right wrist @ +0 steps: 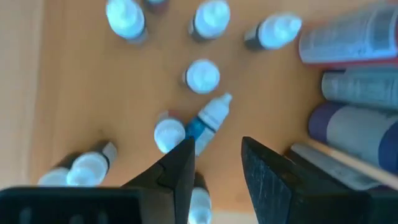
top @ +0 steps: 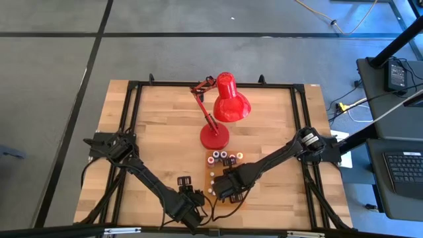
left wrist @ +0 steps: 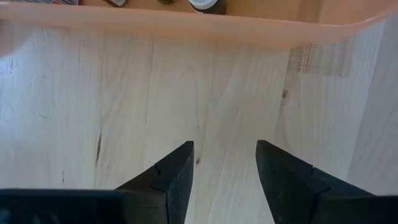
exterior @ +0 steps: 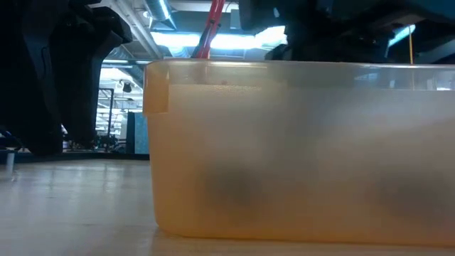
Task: Pick & Place food coloring
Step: Adjust the light blue food coloring bottle in the orange bin
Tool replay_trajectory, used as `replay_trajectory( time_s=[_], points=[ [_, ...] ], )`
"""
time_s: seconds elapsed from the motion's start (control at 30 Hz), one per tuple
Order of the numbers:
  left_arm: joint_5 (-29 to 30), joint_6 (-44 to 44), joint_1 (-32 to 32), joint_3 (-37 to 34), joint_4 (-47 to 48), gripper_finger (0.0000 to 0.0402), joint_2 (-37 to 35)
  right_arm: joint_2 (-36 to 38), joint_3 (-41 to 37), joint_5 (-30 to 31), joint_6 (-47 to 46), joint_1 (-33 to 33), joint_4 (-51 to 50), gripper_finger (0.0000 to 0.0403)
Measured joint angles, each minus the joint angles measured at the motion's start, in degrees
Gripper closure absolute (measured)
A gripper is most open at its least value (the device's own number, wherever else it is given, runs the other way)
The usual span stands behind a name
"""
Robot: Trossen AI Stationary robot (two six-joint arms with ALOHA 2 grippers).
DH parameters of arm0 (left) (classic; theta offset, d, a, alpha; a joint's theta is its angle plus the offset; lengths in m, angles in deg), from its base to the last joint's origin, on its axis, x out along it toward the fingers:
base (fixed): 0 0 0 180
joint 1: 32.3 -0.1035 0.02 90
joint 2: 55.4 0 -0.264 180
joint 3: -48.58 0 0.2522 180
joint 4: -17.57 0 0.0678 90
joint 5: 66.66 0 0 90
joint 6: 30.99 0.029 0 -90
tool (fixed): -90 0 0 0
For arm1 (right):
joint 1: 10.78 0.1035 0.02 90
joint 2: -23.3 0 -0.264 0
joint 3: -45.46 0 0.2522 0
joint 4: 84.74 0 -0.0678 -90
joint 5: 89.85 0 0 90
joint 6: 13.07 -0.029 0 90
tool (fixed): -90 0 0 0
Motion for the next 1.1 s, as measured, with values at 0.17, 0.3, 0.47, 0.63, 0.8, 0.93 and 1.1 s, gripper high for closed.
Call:
replay_trajectory(
  time_s=[0.17, 0.3, 0.47, 0.63, 0.8, 0.93, 1.1],
  points=[
    [0.02, 0.0, 0.0, 0.0, 0.02, 0.0236, 0.0, 0.0, 0.0, 0.92, 2.49, 0.02, 2.95, 0.027],
    [0.02, -0.13, 0.11, 0.0, 0.0, 0.0236, 0.0, 0.0, -0.02, 0.94, 2.41, -0.14, 2.93, 0.027],
    [0.02, -0.13, 0.17, 0.0, 0.0, 0.0233, 0.0, 0.07, -1.14, 0.89, 0.89, -0.55, 4.34, 0.0269],
    [0.04, -0.07, 0.2, 0.0, -0.04, 0.0233, 0.0, 0.06, -3.56, 0.5, 0.64, -0.9, 5.69, 0.0269],
    [0.04, 0.0, 0.2, 0.0, -0.04, 0.0233, 0.0, 0.04, -4.09, -1.15, -0.23, -0.9, 6.8, 0.0269],
    [0.04, 0.0, 0.2, 0.0, -0.04, 0.0233, 0.0, 0.04, -6.06, -3.56, 0.07, -0.92, 9.95, 0.0269],
    [0.07, 0.0, 0.2, 0.0, -0.04, 0.0231, 0.0, 0.16, -8.08, -2.48, -0.04, -1.1, 10.82, 0.0269]
  ],
)
